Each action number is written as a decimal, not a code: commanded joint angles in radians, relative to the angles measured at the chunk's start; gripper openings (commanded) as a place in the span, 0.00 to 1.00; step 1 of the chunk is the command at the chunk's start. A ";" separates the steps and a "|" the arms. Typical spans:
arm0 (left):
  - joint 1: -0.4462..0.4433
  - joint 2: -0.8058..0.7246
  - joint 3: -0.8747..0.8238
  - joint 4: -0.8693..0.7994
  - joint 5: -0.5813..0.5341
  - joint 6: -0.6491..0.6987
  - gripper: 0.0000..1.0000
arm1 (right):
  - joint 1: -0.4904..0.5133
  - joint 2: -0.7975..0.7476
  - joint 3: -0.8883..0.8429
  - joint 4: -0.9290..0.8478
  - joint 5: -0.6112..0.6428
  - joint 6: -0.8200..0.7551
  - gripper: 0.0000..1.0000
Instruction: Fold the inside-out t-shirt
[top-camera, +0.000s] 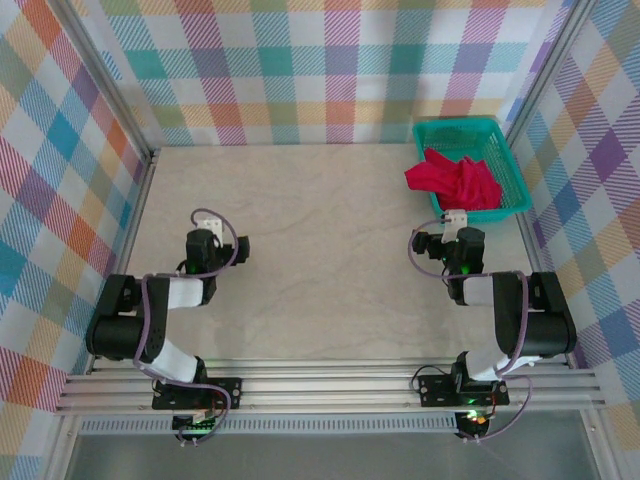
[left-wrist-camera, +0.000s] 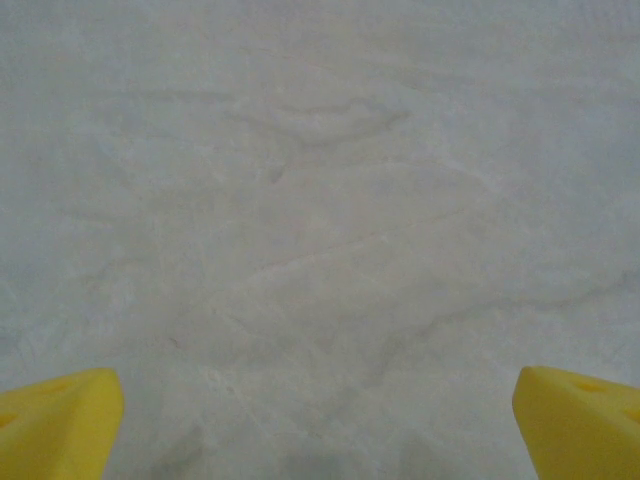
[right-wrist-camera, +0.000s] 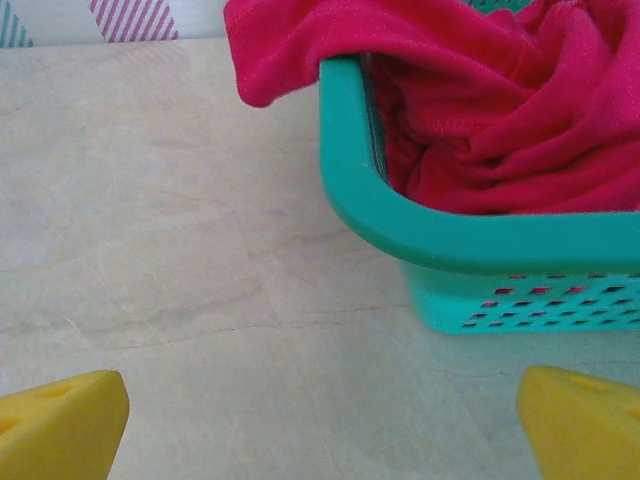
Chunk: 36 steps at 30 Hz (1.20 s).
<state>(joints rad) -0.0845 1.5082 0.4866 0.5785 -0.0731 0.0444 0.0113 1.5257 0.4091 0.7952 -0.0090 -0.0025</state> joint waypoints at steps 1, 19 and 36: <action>-0.039 -0.186 0.202 -0.365 -0.066 -0.052 1.00 | 0.004 -0.135 0.135 -0.345 0.127 0.063 1.00; -0.033 -0.352 0.427 -0.916 -0.165 -0.487 1.00 | -0.070 -0.034 0.906 -1.268 0.180 0.554 0.87; -0.044 -0.263 0.254 -0.644 0.249 -0.532 0.96 | -0.161 0.543 1.345 -1.398 0.085 0.525 0.59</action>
<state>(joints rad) -0.1215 1.2335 0.7479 -0.1181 0.1158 -0.4751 -0.1524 2.0521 1.7065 -0.5571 0.1131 0.5354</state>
